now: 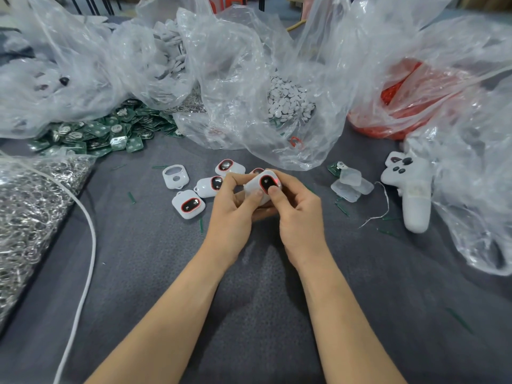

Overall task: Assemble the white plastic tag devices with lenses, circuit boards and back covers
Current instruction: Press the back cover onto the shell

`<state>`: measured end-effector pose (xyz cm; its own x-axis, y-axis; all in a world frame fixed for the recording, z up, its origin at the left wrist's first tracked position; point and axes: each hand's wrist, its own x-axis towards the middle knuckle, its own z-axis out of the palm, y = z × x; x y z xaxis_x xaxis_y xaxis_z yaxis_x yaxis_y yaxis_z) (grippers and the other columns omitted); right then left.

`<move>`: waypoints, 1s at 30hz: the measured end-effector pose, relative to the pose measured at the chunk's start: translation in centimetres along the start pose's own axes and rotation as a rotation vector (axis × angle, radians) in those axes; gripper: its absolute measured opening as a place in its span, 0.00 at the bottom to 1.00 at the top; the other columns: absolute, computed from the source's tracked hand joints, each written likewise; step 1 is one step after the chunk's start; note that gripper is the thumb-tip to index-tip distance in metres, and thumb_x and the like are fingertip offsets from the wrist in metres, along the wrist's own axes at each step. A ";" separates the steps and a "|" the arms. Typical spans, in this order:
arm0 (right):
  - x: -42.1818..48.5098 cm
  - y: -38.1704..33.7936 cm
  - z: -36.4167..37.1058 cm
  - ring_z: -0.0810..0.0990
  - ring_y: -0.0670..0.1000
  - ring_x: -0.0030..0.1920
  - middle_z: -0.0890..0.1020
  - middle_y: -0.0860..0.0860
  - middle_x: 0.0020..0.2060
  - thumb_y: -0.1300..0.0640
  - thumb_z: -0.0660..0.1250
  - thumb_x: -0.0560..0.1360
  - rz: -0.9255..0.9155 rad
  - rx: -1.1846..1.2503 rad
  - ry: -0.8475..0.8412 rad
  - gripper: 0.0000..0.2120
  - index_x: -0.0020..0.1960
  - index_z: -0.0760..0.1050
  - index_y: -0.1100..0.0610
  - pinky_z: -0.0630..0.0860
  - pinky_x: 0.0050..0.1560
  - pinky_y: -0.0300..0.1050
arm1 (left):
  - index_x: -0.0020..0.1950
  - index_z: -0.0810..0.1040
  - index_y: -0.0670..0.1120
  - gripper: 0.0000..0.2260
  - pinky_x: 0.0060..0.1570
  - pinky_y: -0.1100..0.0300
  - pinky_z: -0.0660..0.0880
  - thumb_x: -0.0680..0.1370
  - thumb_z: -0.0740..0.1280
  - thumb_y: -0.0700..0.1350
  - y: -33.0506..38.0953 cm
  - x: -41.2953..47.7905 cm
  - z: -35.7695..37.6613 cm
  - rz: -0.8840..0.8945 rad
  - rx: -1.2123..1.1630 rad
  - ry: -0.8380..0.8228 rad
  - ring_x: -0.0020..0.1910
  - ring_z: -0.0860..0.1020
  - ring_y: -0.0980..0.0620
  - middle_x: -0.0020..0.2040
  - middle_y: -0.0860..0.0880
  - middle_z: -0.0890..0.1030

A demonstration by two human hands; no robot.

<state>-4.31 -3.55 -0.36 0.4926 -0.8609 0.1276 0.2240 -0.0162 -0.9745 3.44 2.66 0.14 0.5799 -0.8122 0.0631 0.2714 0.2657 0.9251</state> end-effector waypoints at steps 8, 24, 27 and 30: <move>0.3 0.3 -0.3 0.81 0.59 0.55 0.84 0.55 0.50 0.65 0.65 0.77 0.104 0.138 -0.021 0.09 0.53 0.80 0.56 0.78 0.57 0.54 | 0.52 0.69 0.42 0.10 0.41 0.61 0.80 0.80 0.57 0.29 -0.2 -0.1 0.2 0.045 0.074 -0.007 0.43 0.83 0.51 0.45 0.42 0.82; 0.3 0.2 0.3 0.80 0.68 0.51 0.83 0.63 0.48 0.67 0.65 0.77 0.076 0.035 0.114 0.06 0.51 0.79 0.63 0.75 0.53 0.68 | 0.56 0.72 0.47 0.16 0.55 0.51 0.78 0.80 0.56 0.28 -0.5 0.1 0.1 0.042 0.254 -0.072 0.57 0.79 0.38 0.56 0.34 0.78; 0.4 0.3 0.4 0.82 0.62 0.50 0.84 0.60 0.47 0.66 0.65 0.77 0.032 -0.025 0.105 0.06 0.52 0.80 0.61 0.78 0.53 0.62 | 0.58 0.72 0.44 0.14 0.55 0.51 0.78 0.80 0.55 0.28 -0.5 0.1 0.1 0.040 0.237 -0.060 0.56 0.79 0.39 0.56 0.34 0.79; 0.4 0.1 0.1 0.82 0.50 0.50 0.85 0.54 0.47 0.65 0.66 0.77 0.020 0.015 0.028 0.08 0.54 0.81 0.59 0.78 0.53 0.44 | 0.58 0.73 0.44 0.14 0.49 0.58 0.79 0.81 0.55 0.29 -0.3 0.1 0.0 0.028 0.148 -0.039 0.53 0.81 0.44 0.55 0.36 0.80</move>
<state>-4.04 -3.85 -0.44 0.4733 -0.8750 0.1023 0.2271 0.0090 -0.9738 3.37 2.52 -0.12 0.5546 -0.8259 0.1015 0.1375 0.2112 0.9677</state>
